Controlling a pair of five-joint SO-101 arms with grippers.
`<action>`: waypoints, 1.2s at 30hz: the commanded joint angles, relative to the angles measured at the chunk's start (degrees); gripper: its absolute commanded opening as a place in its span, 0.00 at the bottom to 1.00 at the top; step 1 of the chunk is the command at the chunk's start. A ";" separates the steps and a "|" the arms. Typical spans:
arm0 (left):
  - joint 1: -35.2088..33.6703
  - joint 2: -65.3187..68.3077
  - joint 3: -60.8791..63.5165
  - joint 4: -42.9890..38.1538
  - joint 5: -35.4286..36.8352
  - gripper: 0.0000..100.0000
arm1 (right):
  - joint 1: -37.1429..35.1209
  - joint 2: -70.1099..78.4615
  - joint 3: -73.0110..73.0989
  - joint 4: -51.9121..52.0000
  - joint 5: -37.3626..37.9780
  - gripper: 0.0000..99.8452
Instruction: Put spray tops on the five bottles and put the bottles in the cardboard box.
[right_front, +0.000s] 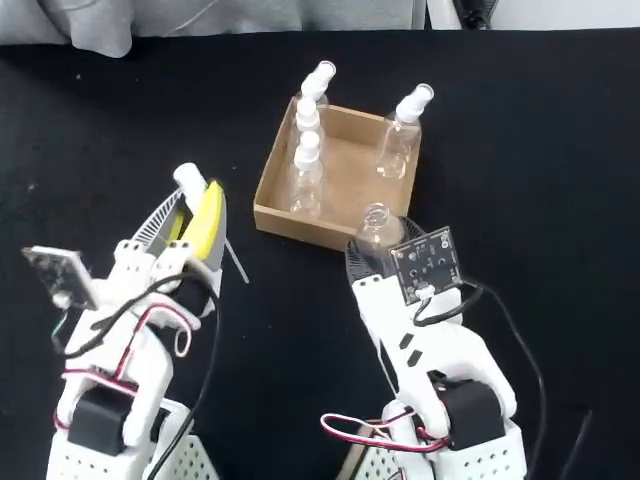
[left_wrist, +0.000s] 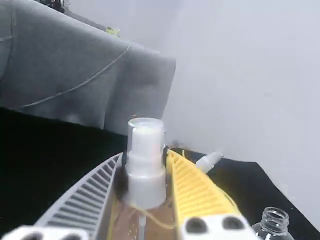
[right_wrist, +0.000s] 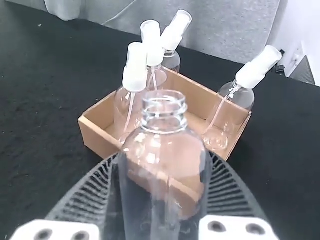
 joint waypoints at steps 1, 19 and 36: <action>-0.66 -4.13 0.31 -1.76 0.35 0.03 | -1.41 -0.84 0.04 -2.02 0.53 0.13; -0.75 -4.22 1.45 -1.32 0.53 0.03 | -7.03 -0.92 1.71 -1.93 0.62 0.13; -0.66 -4.22 0.92 -1.32 6.15 0.03 | -7.12 -0.92 1.71 -1.93 0.62 0.14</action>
